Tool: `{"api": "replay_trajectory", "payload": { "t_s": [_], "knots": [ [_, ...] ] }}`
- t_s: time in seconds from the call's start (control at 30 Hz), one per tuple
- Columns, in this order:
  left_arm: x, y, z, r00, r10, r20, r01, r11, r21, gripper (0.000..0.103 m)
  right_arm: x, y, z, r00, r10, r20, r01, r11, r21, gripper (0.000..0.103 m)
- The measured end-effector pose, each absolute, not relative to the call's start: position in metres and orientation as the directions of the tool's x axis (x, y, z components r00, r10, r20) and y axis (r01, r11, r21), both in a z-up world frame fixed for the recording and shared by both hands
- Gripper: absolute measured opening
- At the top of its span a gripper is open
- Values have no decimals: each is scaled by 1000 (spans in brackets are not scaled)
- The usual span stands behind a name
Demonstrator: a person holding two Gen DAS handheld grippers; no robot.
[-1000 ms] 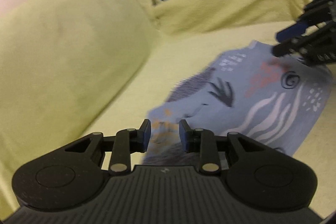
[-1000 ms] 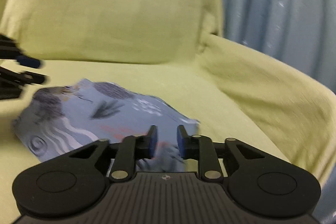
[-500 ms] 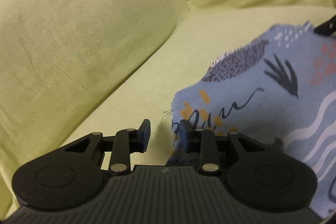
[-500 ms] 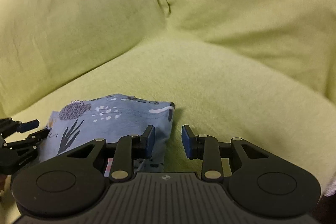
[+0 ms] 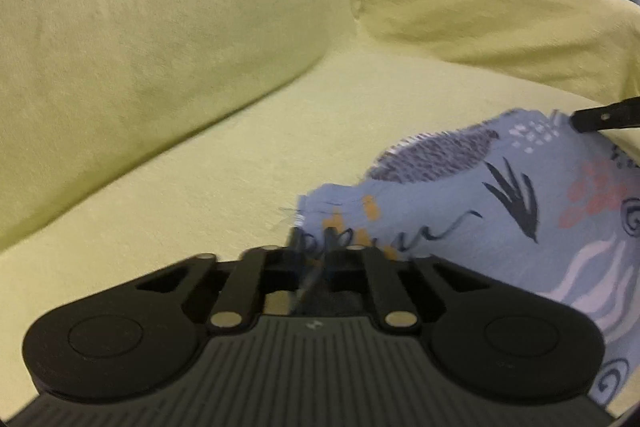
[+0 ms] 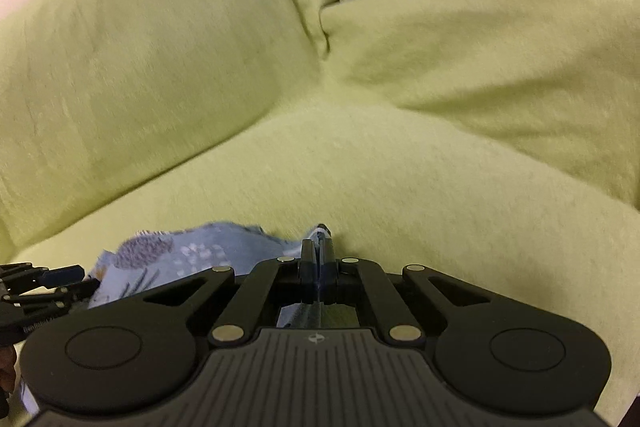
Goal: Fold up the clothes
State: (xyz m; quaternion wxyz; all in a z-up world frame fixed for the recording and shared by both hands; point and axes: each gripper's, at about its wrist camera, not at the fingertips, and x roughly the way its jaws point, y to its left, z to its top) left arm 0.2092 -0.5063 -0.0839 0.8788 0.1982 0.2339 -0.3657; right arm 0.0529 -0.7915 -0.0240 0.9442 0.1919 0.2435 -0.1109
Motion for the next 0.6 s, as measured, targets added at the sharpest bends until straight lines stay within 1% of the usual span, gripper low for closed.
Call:
{"api": "replay_trajectory", "payload": {
  "t_s": [0.07,0.1,0.17,0.23,0.27,0.33,0.43,0.47,0.5,0.53,0.57,0.6],
  "knots": [
    [212,-501,-80,641,-556,-529,714,685,145,1,51,-792,-25,858,-112,-501,302,900,316,1],
    [214,-498,-78,645,-560,-520,706,697,125,1,51,-793,-22,869,-114,-482,297,899,323,1],
    [217,-498,-80,644,-555,-527,702,702,118,1,44,-792,-11,903,-121,-412,275,899,340,1],
    [219,-500,-83,642,-547,-537,702,701,126,1,41,-788,-4,920,-133,-369,262,908,326,1],
    [220,-501,-84,639,-544,-544,705,698,130,1,41,-787,-3,923,-136,-361,259,912,318,1],
    [220,-502,-85,637,-539,-551,704,697,133,2,48,-786,-9,903,-145,-405,280,913,296,1],
    [222,-500,-84,645,-538,-543,695,708,123,8,58,-794,-31,851,-132,-508,323,895,308,2],
    [224,-499,-82,648,-541,-536,691,714,115,14,58,-797,-36,839,-127,-528,333,888,316,2],
    [225,-498,-81,640,-555,-532,695,713,93,25,56,-800,-38,837,-131,-532,344,881,325,4],
    [226,-496,-80,630,-569,-528,700,711,69,30,54,-802,-37,838,-141,-527,353,876,327,10],
    [227,-495,-78,621,-584,-523,705,708,46,33,51,-804,-33,843,-152,-515,361,871,333,12],
    [228,-493,-77,611,-598,-518,709,705,23,33,47,-807,-30,849,-161,-504,367,865,342,15]
  ]
}}
